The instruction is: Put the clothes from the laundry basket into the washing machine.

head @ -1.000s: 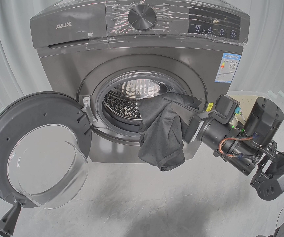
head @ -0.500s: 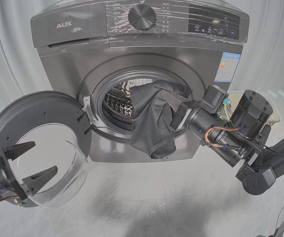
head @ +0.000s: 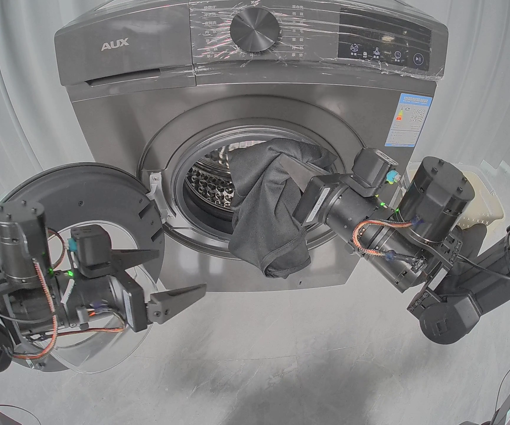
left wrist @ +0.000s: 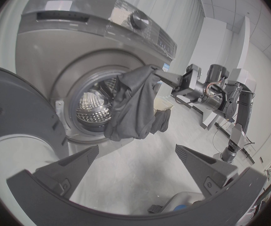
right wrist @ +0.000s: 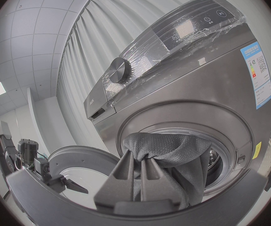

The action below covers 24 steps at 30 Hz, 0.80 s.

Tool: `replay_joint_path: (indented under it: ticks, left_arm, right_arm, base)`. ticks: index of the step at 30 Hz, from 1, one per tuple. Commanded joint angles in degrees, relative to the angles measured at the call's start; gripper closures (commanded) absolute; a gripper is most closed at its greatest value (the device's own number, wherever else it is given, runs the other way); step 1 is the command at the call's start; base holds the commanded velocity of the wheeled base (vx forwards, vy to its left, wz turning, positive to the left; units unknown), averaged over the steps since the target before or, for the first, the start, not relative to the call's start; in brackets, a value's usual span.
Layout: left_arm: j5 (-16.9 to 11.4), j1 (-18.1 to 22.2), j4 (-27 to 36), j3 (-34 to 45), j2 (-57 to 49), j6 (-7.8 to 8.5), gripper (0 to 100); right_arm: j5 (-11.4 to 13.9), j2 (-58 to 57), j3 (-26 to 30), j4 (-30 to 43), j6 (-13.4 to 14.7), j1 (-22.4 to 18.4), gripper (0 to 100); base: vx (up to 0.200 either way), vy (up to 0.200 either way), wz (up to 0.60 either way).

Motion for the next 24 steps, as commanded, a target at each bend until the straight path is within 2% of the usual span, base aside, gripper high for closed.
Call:
replay_joint_path:
  ticks: [1,6,11,15,24]
  left_arm:
    - [0.3,-2.6,-2.3,-1.3,8.5,-0.44,0]
    - [-0.2,-3.1,-8.6,-1.2,15.5,-1.93,0]
    - [-0.2,-5.0,-13.2,-2.1,20.0,-5.18,0]
    - [-0.3,-6.8,-16.2,-2.6,22.5,-6.85,0]
    - [0.2,-7.8,-24.1,-4.1,28.9,-8.43,0]
  right_arm:
    - [-0.1,1.1,-0.6,-0.5,-0.1,0.2,100]
    - [-0.1,1.8,-0.6,-0.8,-0.2,0.1,100]
    - [-0.1,1.8,-0.6,-0.7,-0.2,0.0,100]
    - [-0.1,1.8,-0.5,-0.8,-0.2,0.1,100]
    - [-0.1,2.1,-0.5,-1.3,-0.2,0.5,100]
  base:
    - [0.000,0.000,0.00]
    - [0.000,0.000,0.00]
    - [0.000,0.000,0.00]
    - [0.000,0.000,0.00]
    - [0.000,0.000,0.00]
